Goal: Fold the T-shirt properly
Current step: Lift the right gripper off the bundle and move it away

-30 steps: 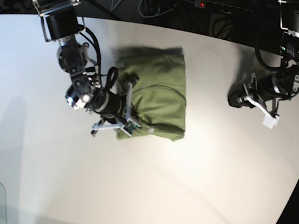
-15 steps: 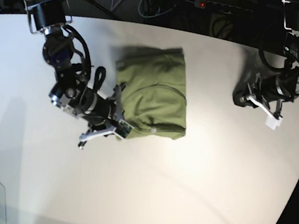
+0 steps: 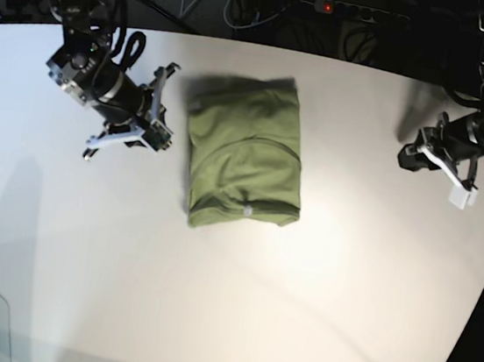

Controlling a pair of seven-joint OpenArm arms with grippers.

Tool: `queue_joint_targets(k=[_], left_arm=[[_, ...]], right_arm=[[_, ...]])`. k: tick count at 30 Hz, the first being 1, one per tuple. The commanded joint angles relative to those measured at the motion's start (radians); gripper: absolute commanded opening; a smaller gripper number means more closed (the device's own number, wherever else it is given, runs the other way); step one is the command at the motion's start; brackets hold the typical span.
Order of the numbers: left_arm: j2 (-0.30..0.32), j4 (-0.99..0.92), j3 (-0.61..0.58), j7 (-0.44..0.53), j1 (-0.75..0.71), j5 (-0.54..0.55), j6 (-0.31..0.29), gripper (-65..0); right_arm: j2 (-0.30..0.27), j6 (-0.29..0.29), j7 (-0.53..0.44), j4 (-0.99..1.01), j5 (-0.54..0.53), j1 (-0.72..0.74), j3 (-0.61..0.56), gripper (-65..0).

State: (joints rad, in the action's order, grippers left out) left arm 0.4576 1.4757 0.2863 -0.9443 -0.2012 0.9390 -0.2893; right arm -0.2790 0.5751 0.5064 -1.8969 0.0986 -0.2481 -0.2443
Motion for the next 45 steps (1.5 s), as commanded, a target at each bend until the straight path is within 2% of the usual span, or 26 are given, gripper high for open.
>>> queue_joint_targets(k=[1,8,18,21,26,30,34,38,45], left_arm=[[0.016,0.010,0.006,0.014,0.012,0.021,-0.012,-62.4],[0.005,0.016,0.000,0.014,0.003,0.024,-0.012,-62.4],[-0.004,0.013,0.000,0.014,0.007,0.021,-0.012,-62.4],[-0.004,0.013,0.000,0.014,0.009,0.021,-0.012,-62.4],[-0.004,0.016,0.003,0.014,0.003,0.021,-0.012,-62.4],[0.000,0.015,0.004,0.014,0.003,0.021,-0.012,-62.4],[0.005,0.016,0.004,0.014,0.001,0.021,-0.012,-62.4],[0.005,0.016,0.004,0.014,0.001,0.019,-0.012,-62.4],[0.007,0.016,0.004,0.014,0.001,0.019,-0.012,-62.4]], right_arm=[[0.017,-0.007,-0.024,-0.020,-0.009,0.000,0.003,-65.0],[0.097,-0.007,-0.021,-0.020,-0.009,-0.013,-0.002,-65.0],[0.131,-0.007,-0.024,-0.014,-0.012,-0.056,-0.049,-65.0],[0.159,-0.007,-0.025,-0.011,-0.013,-0.063,-0.045,-65.0],[0.160,-0.007,-0.028,0.083,-0.012,-0.053,-0.042,-65.0],[0.159,-0.007,-0.110,0.147,-0.012,-0.061,-0.042,-65.0],[0.159,-0.008,-0.131,0.188,-0.010,-0.064,-0.042,-65.0],[0.156,-0.008,-0.127,0.139,-0.009,-0.079,-0.042,-65.0],[0.108,-0.008,-0.122,-0.023,-0.007,-0.099,-0.040,-65.0]])
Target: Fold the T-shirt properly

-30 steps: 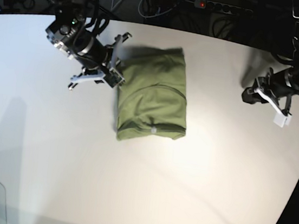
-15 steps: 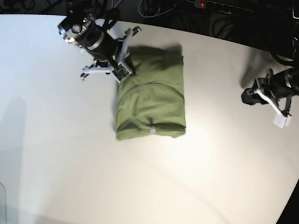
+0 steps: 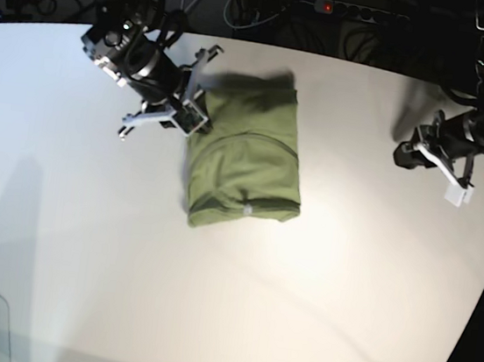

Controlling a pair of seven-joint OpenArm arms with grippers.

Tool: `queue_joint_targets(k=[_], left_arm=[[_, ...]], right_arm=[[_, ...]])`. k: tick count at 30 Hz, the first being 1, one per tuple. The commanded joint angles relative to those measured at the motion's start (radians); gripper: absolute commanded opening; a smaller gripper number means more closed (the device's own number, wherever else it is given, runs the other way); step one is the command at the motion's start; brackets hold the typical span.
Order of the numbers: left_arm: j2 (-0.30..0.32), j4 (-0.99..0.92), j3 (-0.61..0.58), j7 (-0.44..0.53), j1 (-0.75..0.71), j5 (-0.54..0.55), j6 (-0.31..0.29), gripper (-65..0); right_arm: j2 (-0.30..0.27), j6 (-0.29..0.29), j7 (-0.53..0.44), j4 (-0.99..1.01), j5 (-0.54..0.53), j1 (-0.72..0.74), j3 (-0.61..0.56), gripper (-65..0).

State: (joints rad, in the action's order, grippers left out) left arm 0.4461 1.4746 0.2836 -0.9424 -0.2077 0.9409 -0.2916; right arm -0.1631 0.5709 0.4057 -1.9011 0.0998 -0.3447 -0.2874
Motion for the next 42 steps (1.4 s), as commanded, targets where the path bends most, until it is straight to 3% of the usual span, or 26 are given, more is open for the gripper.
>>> queue_joint_targets(k=[1,5,11,18,26,34,39,42], left_arm=[[0.024,0.019,0.007,0.012,0.007,0.017,-0.010,-62.4],[0.055,0.025,0.012,0.012,-0.022,0.025,-0.011,-62.4],[0.066,0.168,0.111,0.012,-0.112,0.017,-0.011,-62.4],[0.087,0.297,0.171,0.012,-0.220,0.016,-0.011,-62.4],[0.090,0.397,0.176,0.021,-0.355,-0.010,-0.011,-62.4],[-0.013,0.498,0.119,0.023,-0.511,-0.297,-0.018,-62.4],[-0.086,0.492,0.105,0.023,-0.554,-0.454,-0.182,-62.4],[-0.143,0.489,0.107,0.023,-0.565,-0.577,-0.249,-62.4]], right_arm=[[-0.016,-0.004,-0.021,-0.028,-0.008,-0.003,0.007,-65.0],[-0.019,-0.004,-0.021,-0.033,-0.008,-0.030,0.066,-65.0],[-0.020,-0.004,-0.041,-0.033,-0.008,-0.118,0.188,-65.0],[-0.010,-0.005,-0.163,-0.036,-0.012,-0.253,0.343,-65.0],[0.122,-0.004,-0.304,-0.031,-0.013,-0.405,0.569,-65.0],[0.237,-0.004,-0.360,-0.030,-0.013,-0.517,0.689,-65.0],[0.284,-0.004,-0.399,-0.028,-0.013,-0.564,0.726,-65.0],[0.284,-0.004,-0.397,-0.008,-0.015,-0.583,0.726,-65.0]])
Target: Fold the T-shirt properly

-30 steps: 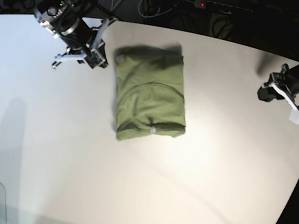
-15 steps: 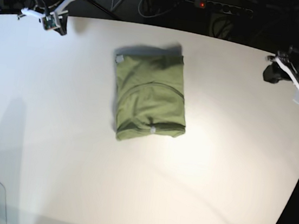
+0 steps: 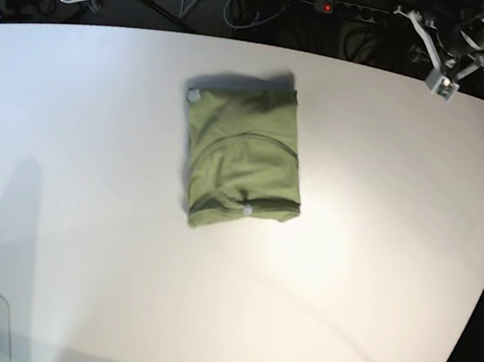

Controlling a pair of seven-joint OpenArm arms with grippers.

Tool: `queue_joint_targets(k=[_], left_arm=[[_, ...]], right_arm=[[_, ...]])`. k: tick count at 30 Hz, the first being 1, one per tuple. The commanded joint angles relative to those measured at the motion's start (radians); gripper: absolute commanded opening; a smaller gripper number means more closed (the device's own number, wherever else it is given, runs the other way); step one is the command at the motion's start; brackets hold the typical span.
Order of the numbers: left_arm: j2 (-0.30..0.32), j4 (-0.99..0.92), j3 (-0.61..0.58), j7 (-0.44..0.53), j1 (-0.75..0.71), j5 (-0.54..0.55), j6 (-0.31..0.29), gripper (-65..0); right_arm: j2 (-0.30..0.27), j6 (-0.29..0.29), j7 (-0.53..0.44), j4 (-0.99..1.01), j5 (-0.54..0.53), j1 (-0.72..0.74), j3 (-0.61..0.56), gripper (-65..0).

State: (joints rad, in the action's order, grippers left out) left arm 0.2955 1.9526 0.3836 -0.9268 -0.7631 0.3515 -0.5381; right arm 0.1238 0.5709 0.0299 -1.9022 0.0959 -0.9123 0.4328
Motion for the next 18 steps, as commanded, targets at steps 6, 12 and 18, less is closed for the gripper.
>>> queue_joint_targets(k=[6,12,18], left_arm=[[-0.118,-0.089,0.007,0.065,0.001,-0.291,-0.160,-62.4],[-0.224,-0.324,0.008,0.251,0.060,-0.518,-0.160,-62.4],[-0.255,-0.638,0.010,0.492,0.150,-0.581,-0.160,-62.4]], right_arm=[[-0.005,-0.004,-0.075,0.177,-0.011,0.008,0.008,-65.0],[-0.023,-0.004,-0.181,0.444,-0.006,0.089,0.028,-65.0],[-0.086,-0.004,-0.252,0.749,-0.006,0.215,0.028,-65.0]])
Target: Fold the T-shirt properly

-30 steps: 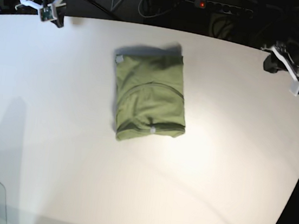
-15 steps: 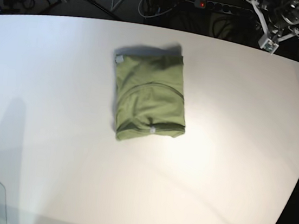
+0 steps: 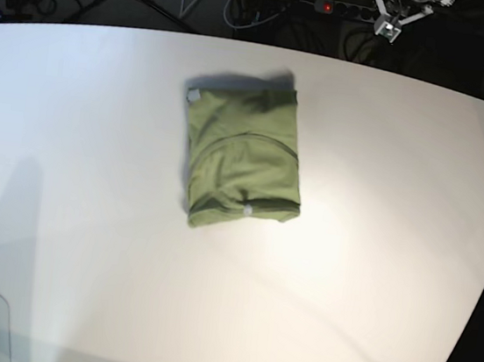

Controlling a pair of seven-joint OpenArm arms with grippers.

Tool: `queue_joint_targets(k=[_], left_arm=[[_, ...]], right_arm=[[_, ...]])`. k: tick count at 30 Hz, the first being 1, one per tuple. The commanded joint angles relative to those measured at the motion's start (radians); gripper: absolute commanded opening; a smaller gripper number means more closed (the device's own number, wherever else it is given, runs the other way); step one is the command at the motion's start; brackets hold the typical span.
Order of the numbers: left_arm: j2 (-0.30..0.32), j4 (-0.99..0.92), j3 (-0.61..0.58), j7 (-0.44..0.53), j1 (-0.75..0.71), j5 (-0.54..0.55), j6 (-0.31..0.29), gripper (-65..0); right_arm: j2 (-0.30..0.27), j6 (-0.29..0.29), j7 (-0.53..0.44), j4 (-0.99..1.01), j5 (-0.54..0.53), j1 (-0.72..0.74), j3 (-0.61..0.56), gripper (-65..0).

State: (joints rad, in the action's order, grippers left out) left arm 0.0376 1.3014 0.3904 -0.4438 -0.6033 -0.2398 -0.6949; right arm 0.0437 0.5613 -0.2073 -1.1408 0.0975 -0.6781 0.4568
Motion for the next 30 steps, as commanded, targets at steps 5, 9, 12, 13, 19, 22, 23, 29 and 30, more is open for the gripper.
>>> queue_joint_targets(k=[5,9,12,13,19,22,23,29,30], left_arm=[[0.002,-0.220,0.028,0.207,0.069,0.012,-0.003,-62.5],[-0.015,-0.420,0.106,0.394,0.141,0.004,-0.003,-62.5],[-0.008,-0.609,0.134,0.517,0.202,0.004,-0.003,-62.5],[-0.005,-0.670,0.135,0.547,0.222,0.004,-0.003,-62.5],[0.034,-1.009,0.130,0.732,0.320,0.004,-0.003,-62.5],[0.049,-1.129,0.129,0.833,0.357,0.004,-0.003,-62.5],[0.052,-1.153,0.129,0.856,0.368,0.004,-0.003,-62.5],[0.063,-1.190,0.129,0.873,0.415,0.004,-0.003,-62.5],[0.072,-1.192,0.129,0.873,0.421,0.004,-0.003,-62.4]], right_arm=[[-0.069,0.004,-0.110,0.308,-0.006,0.110,0.003,-65.0],[-0.133,0.004,-0.215,0.628,-0.006,0.235,0.000,-65.0],[-0.181,0.003,-0.327,0.893,-0.006,0.340,-0.005,-65.0],[-0.198,0.003,-0.361,0.974,-0.006,0.372,-0.005,-65.0],[-0.239,0.001,-0.444,1.141,-0.006,0.473,-0.006,-65.0],[-0.239,-0.019,-0.442,1.141,-0.006,0.475,-0.006,-65.0],[-0.238,-0.056,-0.442,1.141,-0.005,0.475,-0.011,-65.0],[-0.213,-0.310,-0.436,1.141,-0.005,0.504,-0.180,-65.0],[-0.207,-0.357,-0.418,1.141,-0.005,0.505,-0.201,-65.0]])
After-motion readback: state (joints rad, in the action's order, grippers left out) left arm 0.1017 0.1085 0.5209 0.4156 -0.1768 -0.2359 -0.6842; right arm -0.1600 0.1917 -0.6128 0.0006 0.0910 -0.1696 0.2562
